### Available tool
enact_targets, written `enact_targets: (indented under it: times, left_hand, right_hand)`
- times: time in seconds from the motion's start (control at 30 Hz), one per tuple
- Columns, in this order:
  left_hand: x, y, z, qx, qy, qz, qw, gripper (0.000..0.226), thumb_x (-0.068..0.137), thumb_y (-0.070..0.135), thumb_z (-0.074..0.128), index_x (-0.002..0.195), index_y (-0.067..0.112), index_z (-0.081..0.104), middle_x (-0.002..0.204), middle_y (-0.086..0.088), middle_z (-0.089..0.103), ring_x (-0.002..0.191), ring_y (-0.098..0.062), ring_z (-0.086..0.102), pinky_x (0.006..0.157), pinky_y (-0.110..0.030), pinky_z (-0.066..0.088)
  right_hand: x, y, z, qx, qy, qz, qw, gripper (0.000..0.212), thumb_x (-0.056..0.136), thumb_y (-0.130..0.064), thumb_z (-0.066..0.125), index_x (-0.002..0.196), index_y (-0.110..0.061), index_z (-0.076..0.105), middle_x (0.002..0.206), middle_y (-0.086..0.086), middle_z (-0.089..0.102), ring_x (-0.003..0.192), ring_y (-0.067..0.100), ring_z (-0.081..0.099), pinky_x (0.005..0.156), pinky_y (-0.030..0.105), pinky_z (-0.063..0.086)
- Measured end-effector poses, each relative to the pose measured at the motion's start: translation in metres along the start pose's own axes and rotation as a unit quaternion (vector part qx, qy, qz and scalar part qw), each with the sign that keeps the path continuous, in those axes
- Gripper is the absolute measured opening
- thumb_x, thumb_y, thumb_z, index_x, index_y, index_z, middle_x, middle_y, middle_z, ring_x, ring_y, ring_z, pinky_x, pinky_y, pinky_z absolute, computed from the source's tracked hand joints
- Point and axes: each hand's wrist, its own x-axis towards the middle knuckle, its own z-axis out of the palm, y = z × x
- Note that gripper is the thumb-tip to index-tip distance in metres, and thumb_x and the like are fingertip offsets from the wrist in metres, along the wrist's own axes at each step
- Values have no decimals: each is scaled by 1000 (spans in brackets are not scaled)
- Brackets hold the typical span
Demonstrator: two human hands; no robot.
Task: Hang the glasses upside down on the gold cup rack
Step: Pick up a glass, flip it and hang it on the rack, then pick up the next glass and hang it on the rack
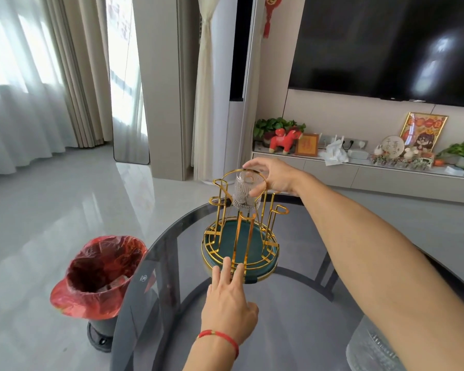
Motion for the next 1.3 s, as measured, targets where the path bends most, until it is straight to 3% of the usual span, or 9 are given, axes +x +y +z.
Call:
enact_targets:
  times: [0.07,0.23,0.4,0.57,0.77,0.9,1.03,1.13,1.3]
  left_hand:
    - [0,0,-1,9,-11,0,1000,81,90,26,59,158,26,15,169,0,-1,154,-30,-2,122,-45,25]
    - [-2,4,-2,58,-16,-24,998,80,92,33,55,158,31,10,169,3,-3,153,-35,3,121,-49,26]
    - [-3,9,0,71,-19,-39,997,79,94,36,54,158,30,10,170,1,-4,153,-39,1,122,-54,21]
    - [-15,16,-7,91,-13,-38,995,84,93,36,57,160,28,6,169,-7,-2,152,-39,6,119,-55,27]
    - [-47,54,-2,68,33,35,997,68,89,34,60,150,20,32,156,-18,28,145,-39,21,109,-53,38]
    - [-73,71,12,-15,5,103,995,59,88,30,60,144,20,44,143,-11,47,134,-33,36,107,-45,40]
    - [-95,70,14,-16,-13,102,995,55,90,29,60,142,21,47,140,-10,53,131,-32,43,104,-44,43]
    - [-103,65,13,35,14,90,995,51,91,29,60,140,21,49,135,-9,58,126,-30,48,94,-45,52]
    - [-108,66,8,-47,-7,68,997,45,91,26,62,135,20,56,130,-10,63,117,-28,59,94,-41,53]
  right_hand:
    - [3,3,-1,-30,-19,8,999,85,66,-4,96,142,-19,59,142,-1,62,136,22,53,110,43,47]
    - [8,7,8,-98,-18,-3,995,83,69,-6,95,141,-17,57,110,-16,65,111,13,62,79,16,47]
    - [-15,3,5,-108,-22,2,994,97,79,-5,89,160,-22,39,149,6,57,132,26,57,108,41,50]
    - [-107,-3,-17,-219,73,-16,973,52,96,-17,69,146,-24,59,145,6,64,120,20,66,103,40,51]
    - [-261,-5,-7,-374,-4,-30,927,29,95,-22,67,123,-21,74,117,-6,77,102,10,69,89,13,45]
    - [-340,14,15,-431,-36,-34,901,43,90,-40,65,132,-32,67,133,-13,68,124,11,60,104,28,43]
    - [-365,36,33,-471,-93,19,877,78,88,-45,69,159,-36,37,167,-7,33,153,15,29,121,37,30]
    - [-364,41,35,-428,-77,44,899,84,90,-34,71,162,-38,29,169,-7,27,155,15,24,120,37,32]
    - [-358,44,34,-342,-38,108,933,80,86,-31,75,156,-41,37,158,-7,39,143,19,39,111,41,41]
